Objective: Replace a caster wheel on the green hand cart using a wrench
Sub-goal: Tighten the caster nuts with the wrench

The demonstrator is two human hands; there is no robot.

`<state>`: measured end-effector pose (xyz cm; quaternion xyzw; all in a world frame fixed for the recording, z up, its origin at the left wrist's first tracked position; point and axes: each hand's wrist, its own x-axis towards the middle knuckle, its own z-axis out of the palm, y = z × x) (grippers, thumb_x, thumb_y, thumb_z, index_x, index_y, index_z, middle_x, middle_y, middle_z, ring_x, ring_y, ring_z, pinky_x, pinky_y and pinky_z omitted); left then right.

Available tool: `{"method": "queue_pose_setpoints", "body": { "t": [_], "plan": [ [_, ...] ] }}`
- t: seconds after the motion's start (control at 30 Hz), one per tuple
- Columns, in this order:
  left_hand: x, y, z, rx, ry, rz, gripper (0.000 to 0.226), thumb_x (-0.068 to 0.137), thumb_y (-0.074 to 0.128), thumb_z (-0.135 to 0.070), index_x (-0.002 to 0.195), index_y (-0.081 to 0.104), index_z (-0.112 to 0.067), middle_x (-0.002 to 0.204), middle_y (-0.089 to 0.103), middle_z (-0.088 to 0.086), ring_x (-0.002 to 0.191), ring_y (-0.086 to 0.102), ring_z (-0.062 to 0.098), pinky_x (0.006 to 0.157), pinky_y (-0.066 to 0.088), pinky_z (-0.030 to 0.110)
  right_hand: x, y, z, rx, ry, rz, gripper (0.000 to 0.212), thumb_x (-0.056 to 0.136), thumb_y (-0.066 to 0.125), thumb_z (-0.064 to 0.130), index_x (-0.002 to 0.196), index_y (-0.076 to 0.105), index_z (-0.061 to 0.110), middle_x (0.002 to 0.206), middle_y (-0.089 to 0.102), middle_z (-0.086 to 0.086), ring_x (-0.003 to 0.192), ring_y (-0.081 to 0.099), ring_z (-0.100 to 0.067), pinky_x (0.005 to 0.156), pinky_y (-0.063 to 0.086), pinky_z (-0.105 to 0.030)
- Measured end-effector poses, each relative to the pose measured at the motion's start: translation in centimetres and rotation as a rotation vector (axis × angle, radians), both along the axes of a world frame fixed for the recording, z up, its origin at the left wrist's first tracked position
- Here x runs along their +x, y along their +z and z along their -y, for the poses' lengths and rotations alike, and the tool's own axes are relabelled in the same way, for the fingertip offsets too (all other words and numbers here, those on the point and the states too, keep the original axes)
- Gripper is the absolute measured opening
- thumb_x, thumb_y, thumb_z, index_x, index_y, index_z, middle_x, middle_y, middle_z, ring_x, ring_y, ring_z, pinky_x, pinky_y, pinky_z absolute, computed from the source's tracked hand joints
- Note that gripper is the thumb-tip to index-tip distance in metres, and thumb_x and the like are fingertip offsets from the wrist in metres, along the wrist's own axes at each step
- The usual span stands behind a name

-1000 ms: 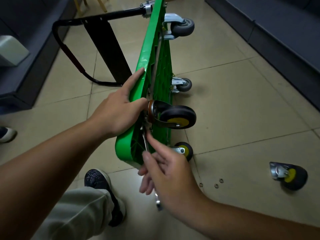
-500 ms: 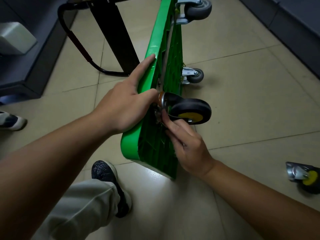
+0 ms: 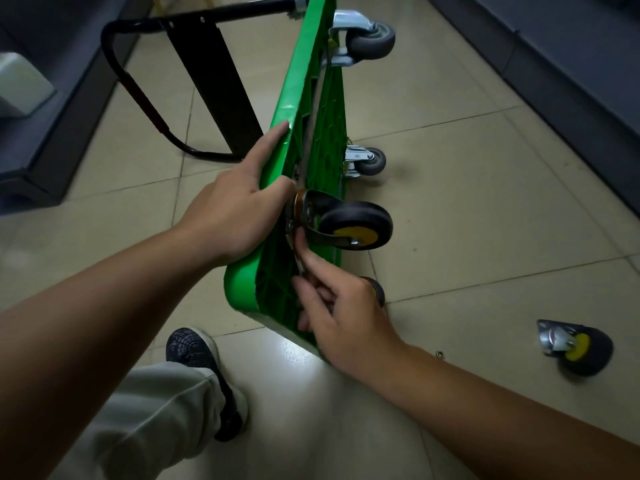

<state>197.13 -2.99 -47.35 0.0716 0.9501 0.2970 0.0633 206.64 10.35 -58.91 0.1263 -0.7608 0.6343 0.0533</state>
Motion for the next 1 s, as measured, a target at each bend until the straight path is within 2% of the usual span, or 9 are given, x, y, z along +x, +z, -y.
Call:
{"method": "queue_pose_setpoints", "body": {
  "t": [0.07,0.13,0.2,0.27,0.4,0.53,0.73,0.83,1.0],
  "plan": [
    [0.0,0.1,0.0,-0.008,0.001,0.002,0.071,0.085,0.043,-0.054,0.148,0.015,-0.072,0.148,0.054,0.007,0.115,0.061,0.032,0.102,0.051,0.05,0.5,1.8,0.6,-0.218,0.053,0.225,0.057,0.103,0.055,0.015,0.154,0.036,0.032,0.067,0.064,0.019,0.058,0.064,-0.004,0.062,0.056,-0.025],
    [0.1,0.2,0.0,-0.006,-0.002,0.009,0.071,0.085,0.042,-0.055,0.148,0.014,-0.072,0.148,0.054,0.006,0.112,0.062,0.03,0.1,0.051,0.05,0.2,3.5,1.0,-0.457,0.083,0.414,0.053,0.102,0.057,0.014,0.152,0.041,0.022,0.06,0.064,0.005,0.049,0.065,-0.015,0.051,0.054,-0.026],
    [0.1,0.2,-0.1,-0.008,-0.004,0.016,0.072,0.084,0.042,-0.056,0.148,0.014,-0.072,0.149,0.052,0.005,0.112,0.061,0.029,0.101,0.051,0.05,0.1,4.5,1.0,-0.617,0.109,0.507,0.049,0.101,0.059,0.012,0.148,0.045,0.014,0.057,0.064,-0.001,0.046,0.065,-0.02,0.046,0.051,-0.024],
    [0.1,0.3,-0.2,0.008,-0.008,0.026,0.073,0.083,0.043,-0.057,0.148,0.015,-0.072,0.149,0.052,0.004,0.111,0.062,0.027,0.1,0.051,0.05,0.5,4.6,1.1,-0.656,0.096,0.508,0.052,0.101,0.06,0.015,0.15,0.043,0.018,0.059,0.065,-0.002,0.049,0.066,-0.02,0.048,0.051,-0.024],
    [-0.1,0.3,0.0,0.054,-0.039,0.061,0.074,0.083,0.047,-0.058,0.148,0.016,-0.071,0.14,0.053,-0.004,0.107,0.065,0.023,0.096,0.054,0.05,1.9,1.8,0.6,-0.45,0.027,0.225,0.048,0.102,0.057,0.02,0.147,0.049,0.034,0.071,0.065,0.0,0.058,0.066,-0.018,0.057,0.053,-0.025],
    [-0.3,0.0,0.3,0.08,-0.044,0.073,0.073,0.084,0.048,-0.057,0.148,0.016,-0.071,0.129,0.049,-0.011,0.101,0.066,0.017,0.092,0.057,0.051,1.0,-0.6,-0.4,-0.24,-0.028,-0.011,0.046,0.102,0.057,0.02,0.147,0.051,0.032,0.079,0.065,0.005,0.06,0.063,-0.014,0.065,0.052,-0.02],
    [-0.5,0.0,0.5,0.092,-0.046,0.07,0.072,0.083,0.05,-0.056,0.145,0.018,-0.075,0.131,0.048,-0.014,0.106,0.067,0.019,0.095,0.056,0.049,4.0,-2.0,1.6,-0.43,0.021,0.106,0.046,0.099,0.062,0.036,0.145,0.053,0.037,0.078,0.069,0.001,0.058,0.066,-0.01,0.058,0.052,-0.018],
    [-0.4,0.0,0.4,0.072,-0.041,0.059,0.072,0.083,0.049,-0.056,0.145,0.016,-0.075,0.13,0.045,-0.016,0.108,0.065,0.019,0.096,0.054,0.049,3.3,-2.3,1.0,-0.35,-0.016,0.003,0.047,0.101,0.059,0.031,0.148,0.05,0.032,0.082,0.065,0.011,0.064,0.067,-0.014,0.065,0.054,-0.019],
    [-0.5,-0.2,0.3,0.053,-0.038,0.045,0.072,0.083,0.048,-0.057,0.145,0.016,-0.075,0.132,0.049,-0.011,0.107,0.063,0.02,0.097,0.053,0.05,-1.4,-2.8,-1.5,0.016,-0.098,-0.333,0.045,0.101,0.057,-0.001,0.145,0.051,0.002,0.097,0.063,-0.007,0.087,0.063,-0.02,0.084,0.052,-0.03]
  ]
}}
